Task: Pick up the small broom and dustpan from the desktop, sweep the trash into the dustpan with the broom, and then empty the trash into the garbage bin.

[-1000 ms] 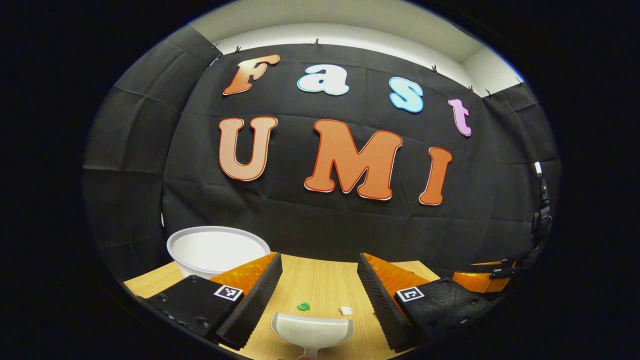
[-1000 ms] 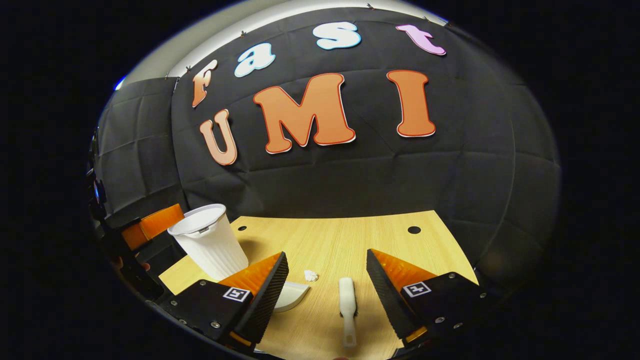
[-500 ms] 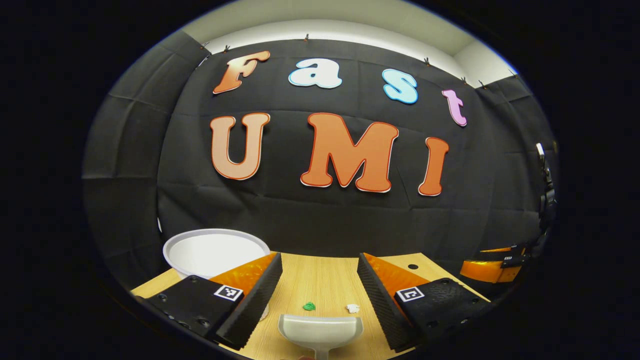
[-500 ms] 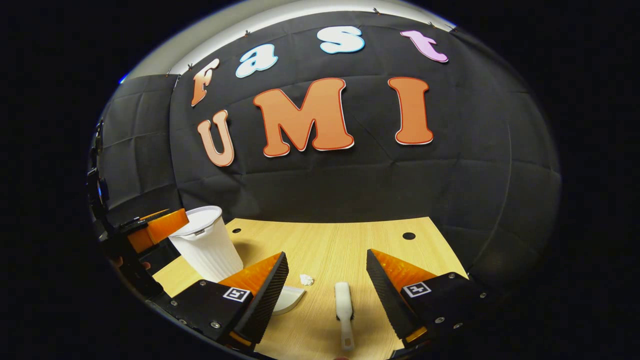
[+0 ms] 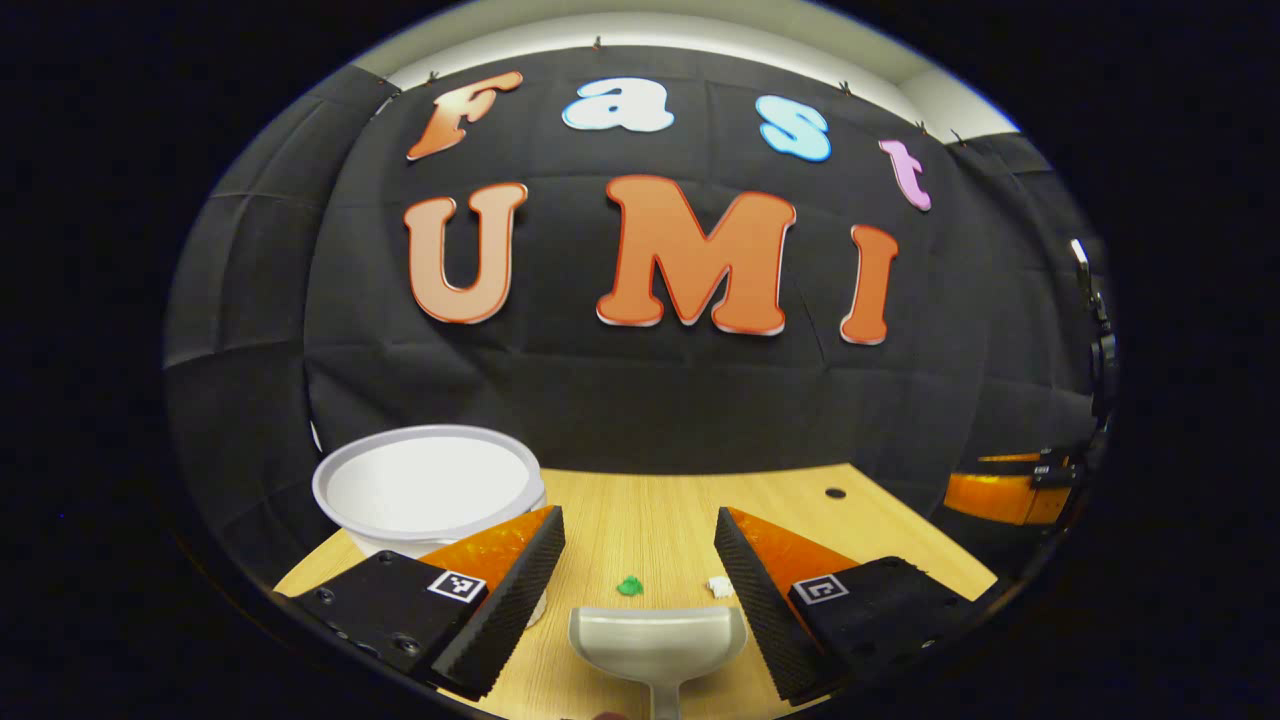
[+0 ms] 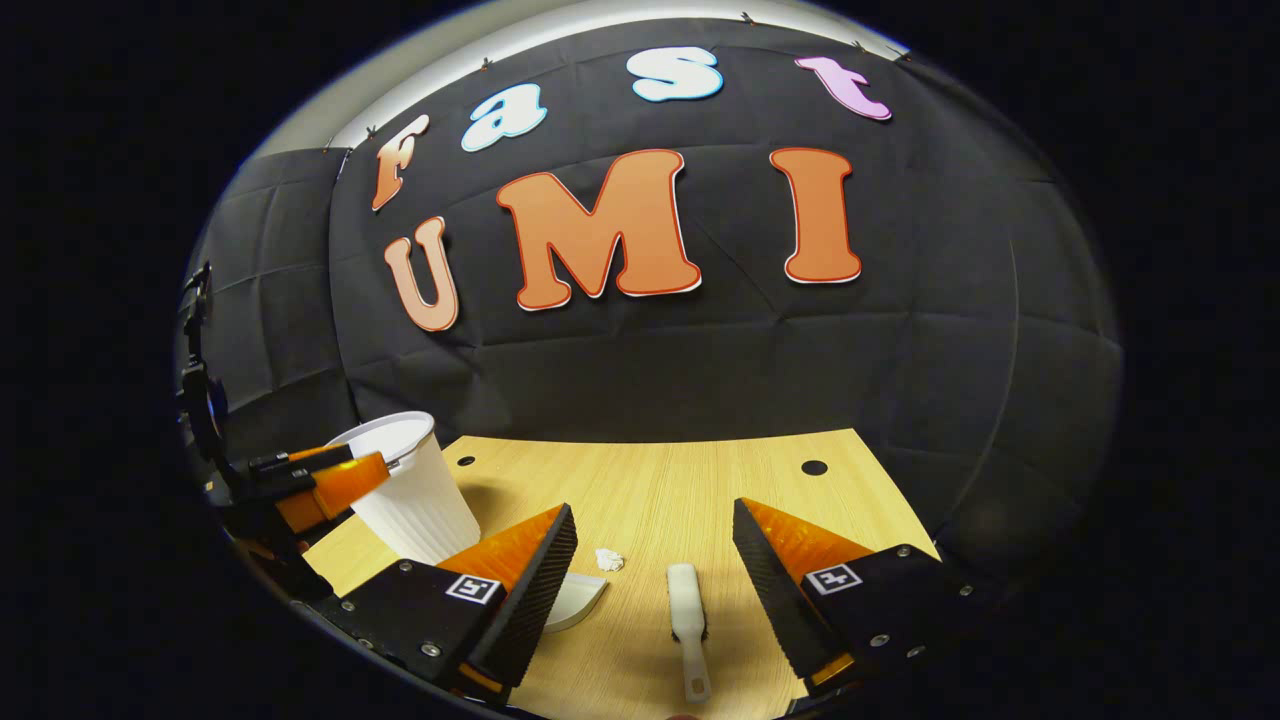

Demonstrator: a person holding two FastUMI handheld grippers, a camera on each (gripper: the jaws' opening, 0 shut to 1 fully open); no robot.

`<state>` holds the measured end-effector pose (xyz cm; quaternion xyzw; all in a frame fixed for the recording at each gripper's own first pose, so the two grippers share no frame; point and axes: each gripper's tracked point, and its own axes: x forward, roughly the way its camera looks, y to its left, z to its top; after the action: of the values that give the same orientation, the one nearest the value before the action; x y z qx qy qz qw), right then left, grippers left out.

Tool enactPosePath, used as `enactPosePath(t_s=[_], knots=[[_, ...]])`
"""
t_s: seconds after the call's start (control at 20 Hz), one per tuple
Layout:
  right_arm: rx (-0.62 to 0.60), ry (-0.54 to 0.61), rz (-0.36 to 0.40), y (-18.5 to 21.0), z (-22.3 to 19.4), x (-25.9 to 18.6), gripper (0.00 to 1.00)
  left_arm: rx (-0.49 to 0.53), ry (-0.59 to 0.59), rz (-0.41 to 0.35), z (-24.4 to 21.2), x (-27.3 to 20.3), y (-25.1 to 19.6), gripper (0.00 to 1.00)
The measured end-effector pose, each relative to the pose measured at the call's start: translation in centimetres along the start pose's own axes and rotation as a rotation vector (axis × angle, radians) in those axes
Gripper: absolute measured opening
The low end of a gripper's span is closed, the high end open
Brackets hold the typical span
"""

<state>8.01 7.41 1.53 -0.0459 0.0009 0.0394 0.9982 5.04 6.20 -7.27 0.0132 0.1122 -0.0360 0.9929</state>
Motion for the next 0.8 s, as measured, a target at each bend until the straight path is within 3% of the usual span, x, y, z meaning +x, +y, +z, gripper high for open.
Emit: enactPosePath(t_s=[0.2,0.4,0.65,0.8], knots=[[0.029,0.029,0.003,-0.4,-1.2,0.6,0.94,0.029,0.334,-0.098,-8.9,0.8,-2.1,0.96],[0.069,0.059,0.013,-0.9,-2.5,0.7,0.95,0.094,0.673,-0.116,-17.5,-1.1,-1.6,0.98],[0.102,0.105,0.001,-2.0,-4.3,0.8,0.95,0.136,0.928,-0.186,-19.9,0.1,-2.6,0.98],[0.098,0.119,-0.001,-2.7,-4.8,0.8,0.95,0.148,1.027,-0.186,-21.0,1.5,-2.4,0.98]])
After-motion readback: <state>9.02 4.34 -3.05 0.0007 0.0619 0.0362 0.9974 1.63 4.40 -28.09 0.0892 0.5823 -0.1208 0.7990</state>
